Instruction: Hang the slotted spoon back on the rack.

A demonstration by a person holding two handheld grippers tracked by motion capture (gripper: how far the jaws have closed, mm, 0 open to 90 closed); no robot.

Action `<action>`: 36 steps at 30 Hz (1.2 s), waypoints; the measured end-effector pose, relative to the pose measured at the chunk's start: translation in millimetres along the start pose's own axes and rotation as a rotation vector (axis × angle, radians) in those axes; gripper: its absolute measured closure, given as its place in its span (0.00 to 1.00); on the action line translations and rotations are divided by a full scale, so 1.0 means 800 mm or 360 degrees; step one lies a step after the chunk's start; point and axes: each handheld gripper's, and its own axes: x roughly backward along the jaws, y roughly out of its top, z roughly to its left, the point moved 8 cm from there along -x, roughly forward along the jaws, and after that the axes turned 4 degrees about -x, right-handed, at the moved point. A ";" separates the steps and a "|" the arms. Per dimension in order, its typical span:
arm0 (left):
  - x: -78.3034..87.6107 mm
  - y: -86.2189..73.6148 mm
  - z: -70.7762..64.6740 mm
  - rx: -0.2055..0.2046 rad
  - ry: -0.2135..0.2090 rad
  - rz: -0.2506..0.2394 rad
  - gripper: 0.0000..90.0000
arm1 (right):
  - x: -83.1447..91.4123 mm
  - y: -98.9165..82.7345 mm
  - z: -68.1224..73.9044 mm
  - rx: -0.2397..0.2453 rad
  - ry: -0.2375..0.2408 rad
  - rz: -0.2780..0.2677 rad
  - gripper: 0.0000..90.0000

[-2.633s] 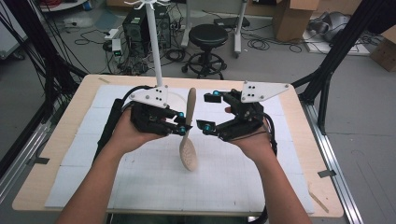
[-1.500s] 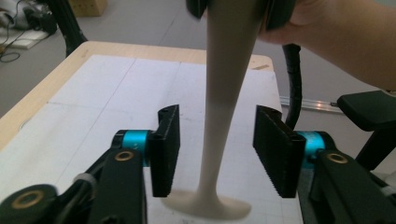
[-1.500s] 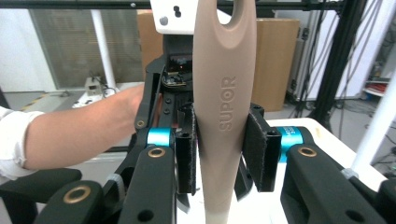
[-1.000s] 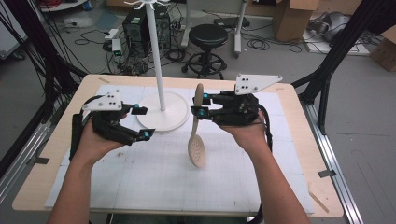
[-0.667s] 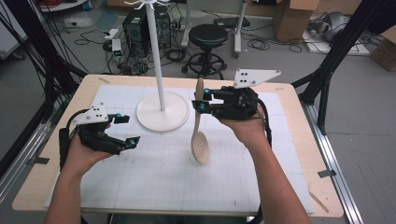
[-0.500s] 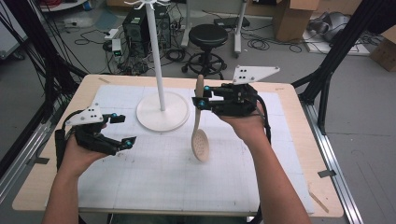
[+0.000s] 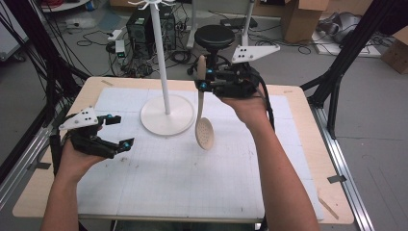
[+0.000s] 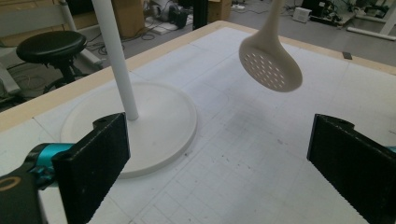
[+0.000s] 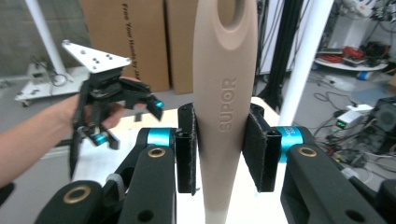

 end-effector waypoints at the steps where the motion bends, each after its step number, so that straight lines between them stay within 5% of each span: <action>1: 0.000 0.000 0.000 -0.0001 0.0001 0.0000 0.07 | -0.001 0.004 -0.003 -0.0007 0.0000 -0.0003 0.76; 22: 0.008 0.001 0.001 -0.0012 -0.0030 -0.0065 0.07 | -0.029 0.071 -0.071 -0.0039 -0.0090 0.0034 0.76; 36: 0.005 -0.001 -0.002 -0.0017 -0.0057 -0.0048 0.07 | -0.061 0.096 -0.112 -0.0071 -0.0199 0.0165 0.76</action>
